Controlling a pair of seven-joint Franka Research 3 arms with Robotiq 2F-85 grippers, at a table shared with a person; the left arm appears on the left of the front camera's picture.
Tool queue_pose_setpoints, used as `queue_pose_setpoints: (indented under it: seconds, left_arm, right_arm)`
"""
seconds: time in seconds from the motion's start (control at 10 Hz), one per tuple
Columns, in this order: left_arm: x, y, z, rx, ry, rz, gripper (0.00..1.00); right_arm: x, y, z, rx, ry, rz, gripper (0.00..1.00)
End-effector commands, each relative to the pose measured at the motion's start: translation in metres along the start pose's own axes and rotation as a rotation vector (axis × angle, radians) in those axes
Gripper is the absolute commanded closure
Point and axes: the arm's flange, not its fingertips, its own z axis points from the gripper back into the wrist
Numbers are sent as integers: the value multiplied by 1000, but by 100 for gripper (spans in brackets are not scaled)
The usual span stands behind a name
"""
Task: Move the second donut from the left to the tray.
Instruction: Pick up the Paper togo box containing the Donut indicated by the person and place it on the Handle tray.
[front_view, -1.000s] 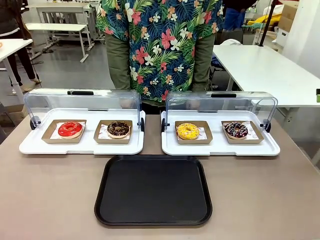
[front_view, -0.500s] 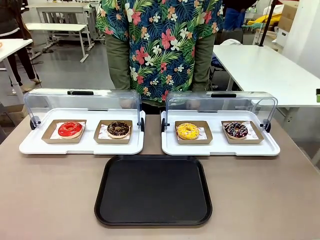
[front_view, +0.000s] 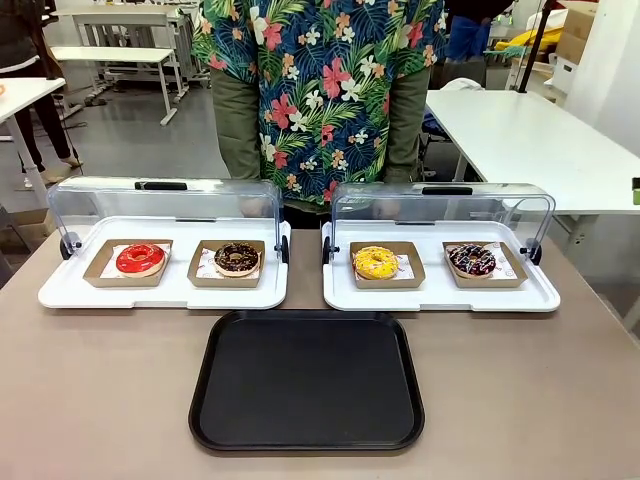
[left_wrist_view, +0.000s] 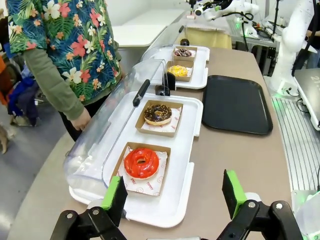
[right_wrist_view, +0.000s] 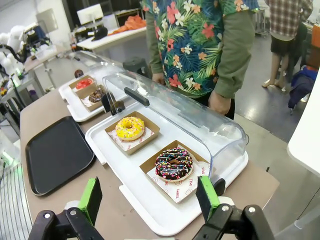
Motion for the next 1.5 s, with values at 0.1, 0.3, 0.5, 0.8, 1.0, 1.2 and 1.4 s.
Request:
queue_pose_setpoints:
  seconds: [0.1, 0.3, 0.5, 0.8, 1.0, 1.2, 1.4]
  left_arm:
    - [2, -6, -2, 8, 12, 15, 0]
    - [2, -6, -2, 8, 12, 15, 0]
    - [2, -6, -2, 8, 12, 15, 0]
    - [2, -6, -2, 8, 12, 15, 0]
    - [2, -6, -2, 8, 12, 15, 0]
    - [2, -6, -2, 8, 12, 15, 0]
    - [2, -6, -2, 8, 12, 15, 0]
  right_arm:
    - [3, 1, 0, 1, -6, -3, 0]
    - [3, 1, 0, 1, -6, -3, 0]
    - [3, 1, 0, 1, -6, -3, 0]
    - [3, 1, 0, 1, -6, -3, 0]
    - [3, 1, 0, 1, -6, -3, 0]
    - [3, 1, 0, 1, -6, -3, 0]
    - [3, 1, 0, 1, -6, -3, 0]
